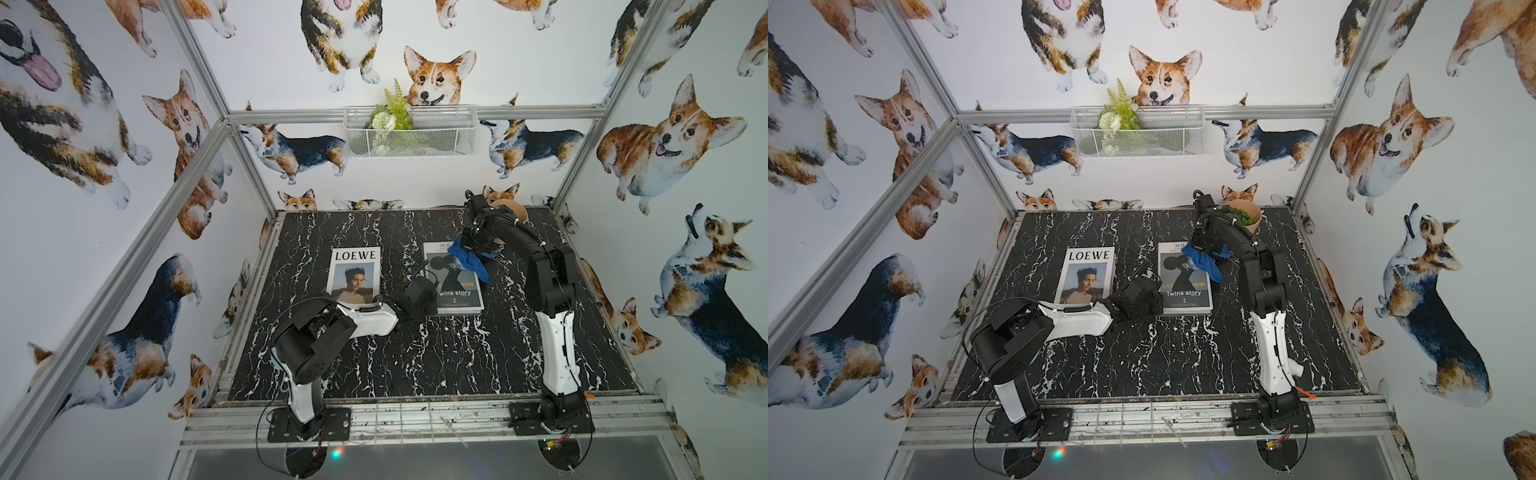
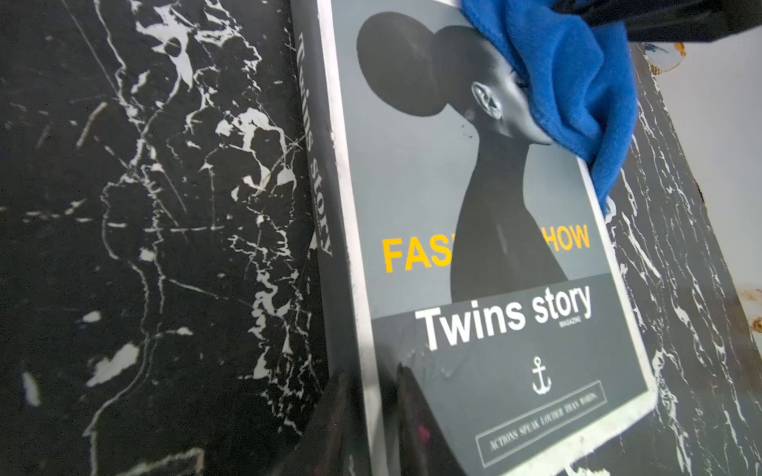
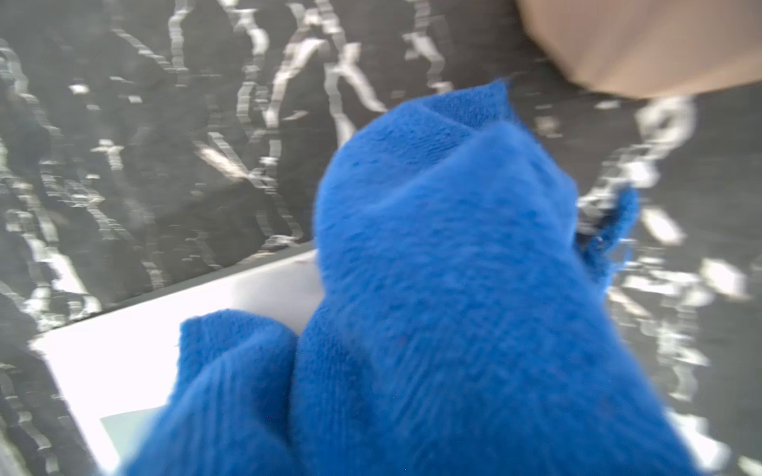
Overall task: Wipe the cover of the book
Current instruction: Wipe the dirt from the cover of the book.
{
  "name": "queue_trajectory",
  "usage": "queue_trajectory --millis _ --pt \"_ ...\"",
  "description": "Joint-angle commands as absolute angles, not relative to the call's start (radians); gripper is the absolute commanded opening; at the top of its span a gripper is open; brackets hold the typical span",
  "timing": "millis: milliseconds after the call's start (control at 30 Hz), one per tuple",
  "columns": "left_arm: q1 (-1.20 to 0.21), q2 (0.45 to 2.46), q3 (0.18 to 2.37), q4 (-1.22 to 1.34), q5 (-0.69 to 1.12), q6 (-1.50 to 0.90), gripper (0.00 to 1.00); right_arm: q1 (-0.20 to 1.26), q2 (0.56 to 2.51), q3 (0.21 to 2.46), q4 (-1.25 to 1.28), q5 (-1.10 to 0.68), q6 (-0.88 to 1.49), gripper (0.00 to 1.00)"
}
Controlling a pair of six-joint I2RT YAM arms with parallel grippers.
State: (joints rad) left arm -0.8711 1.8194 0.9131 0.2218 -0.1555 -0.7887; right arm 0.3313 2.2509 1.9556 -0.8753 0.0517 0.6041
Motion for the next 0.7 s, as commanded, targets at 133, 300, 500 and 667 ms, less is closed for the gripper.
queue_trajectory --millis 133,300,500,667 --pt "-0.874 1.833 0.904 0.011 -0.132 -0.790 0.24 0.403 2.267 1.917 -0.863 0.040 0.635 0.00" --pt "-0.874 1.836 0.906 0.012 -0.130 -0.793 0.24 0.484 2.302 1.938 -0.846 0.007 0.675 0.00" --pt "-0.874 1.834 0.915 0.009 -0.132 -0.793 0.24 0.517 2.291 1.930 -0.848 0.019 0.683 0.00" --pt "-0.874 1.842 0.919 0.014 -0.127 -0.799 0.24 0.463 2.207 1.827 -0.847 0.056 0.654 0.00"
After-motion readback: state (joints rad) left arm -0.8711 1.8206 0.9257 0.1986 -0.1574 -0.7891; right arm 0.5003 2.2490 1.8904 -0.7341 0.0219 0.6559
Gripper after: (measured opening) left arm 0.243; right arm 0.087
